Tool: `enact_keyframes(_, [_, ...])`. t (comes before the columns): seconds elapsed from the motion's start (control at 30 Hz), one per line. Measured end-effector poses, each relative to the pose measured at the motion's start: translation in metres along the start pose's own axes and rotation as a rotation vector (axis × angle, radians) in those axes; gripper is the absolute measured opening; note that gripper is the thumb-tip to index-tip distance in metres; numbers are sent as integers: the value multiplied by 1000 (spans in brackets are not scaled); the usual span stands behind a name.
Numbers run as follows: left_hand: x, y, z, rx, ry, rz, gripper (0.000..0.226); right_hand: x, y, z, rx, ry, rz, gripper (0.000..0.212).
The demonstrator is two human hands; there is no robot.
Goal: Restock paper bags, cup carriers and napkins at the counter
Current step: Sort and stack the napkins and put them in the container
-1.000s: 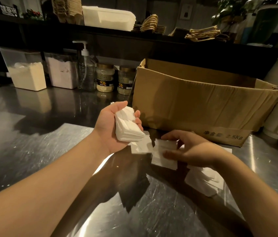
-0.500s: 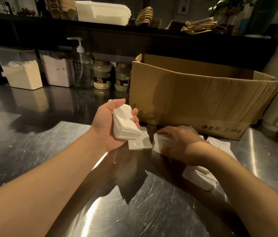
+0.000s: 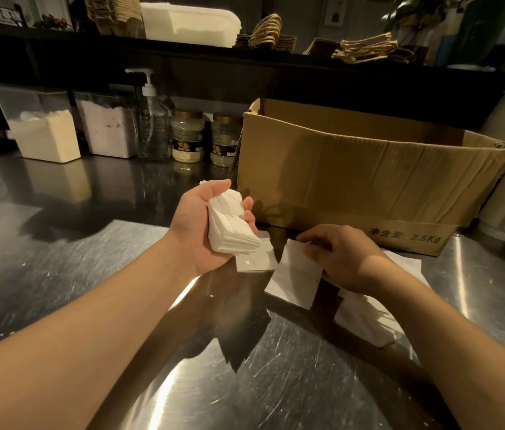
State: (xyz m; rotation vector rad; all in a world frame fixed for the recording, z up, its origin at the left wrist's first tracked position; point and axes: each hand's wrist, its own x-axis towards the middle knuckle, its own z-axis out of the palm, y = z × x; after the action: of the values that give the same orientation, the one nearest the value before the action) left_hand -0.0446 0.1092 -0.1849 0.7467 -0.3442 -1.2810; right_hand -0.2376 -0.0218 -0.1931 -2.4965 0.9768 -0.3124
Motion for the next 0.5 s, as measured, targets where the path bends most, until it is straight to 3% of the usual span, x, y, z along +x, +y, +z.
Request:
enact_keyframes(0.23, [0,1,0,1,3,-5,54,0,-1,3,-15,-35,49,35])
enact_keyframes(0.5, [-2,10,-3,-67,-7,21,65,-6,-16,-3,173,-34,74,10])
